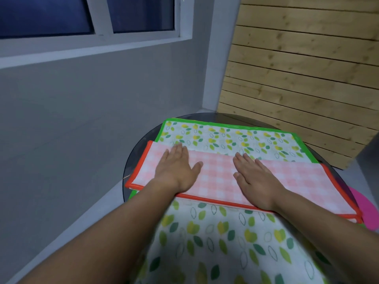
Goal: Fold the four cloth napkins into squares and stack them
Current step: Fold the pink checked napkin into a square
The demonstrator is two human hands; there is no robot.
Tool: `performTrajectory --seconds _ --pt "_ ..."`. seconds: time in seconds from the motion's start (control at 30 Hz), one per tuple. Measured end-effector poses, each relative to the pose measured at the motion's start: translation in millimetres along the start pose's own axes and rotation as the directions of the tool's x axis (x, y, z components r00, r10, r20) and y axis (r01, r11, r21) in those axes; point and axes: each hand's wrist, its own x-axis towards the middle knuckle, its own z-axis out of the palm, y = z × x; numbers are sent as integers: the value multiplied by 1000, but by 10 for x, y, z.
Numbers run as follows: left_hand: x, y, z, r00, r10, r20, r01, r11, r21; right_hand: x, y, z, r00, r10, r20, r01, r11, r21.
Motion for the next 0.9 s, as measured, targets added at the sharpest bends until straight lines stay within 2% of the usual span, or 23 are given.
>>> performTrajectory --seconds 0.13,0.2,0.23,0.3,0.37,0.43,0.53,0.73,0.9 --pt "5 -343 -84 971 -238 1 237 970 61 0 -4 -1 1000 4 8 -4 1000 5" --pt "-2 -315 -127 951 -308 -4 306 942 137 -2 -9 -1 1000 5 8 -5 1000 5" --pt "-12 -236 -149 957 -288 -38 290 936 198 -1 -11 -2 1000 5 9 -5 1000 4" --pt "-25 20 -170 990 -88 -112 112 968 224 8 -10 5 1000 6 6 -6 1000 4" --pt "-14 316 -166 980 184 -80 -178 981 81 22 -6 13 1000 3 -7 -3 1000 -8" --pt "1 499 -122 954 300 -7 -301 954 -11 19 -15 8 1000 2 -9 -2 1000 -8" --pt "30 516 34 952 302 42 -303 953 20 7 -23 -6 1000 4 -5 -4 1000 1" --pt "35 505 91 953 299 41 -301 952 63 -37 80 -51 999 48 26 -49 998 50" --pt "45 482 118 950 312 36 -313 948 64 -321 797 -177 965 263 16 -264 962 76"
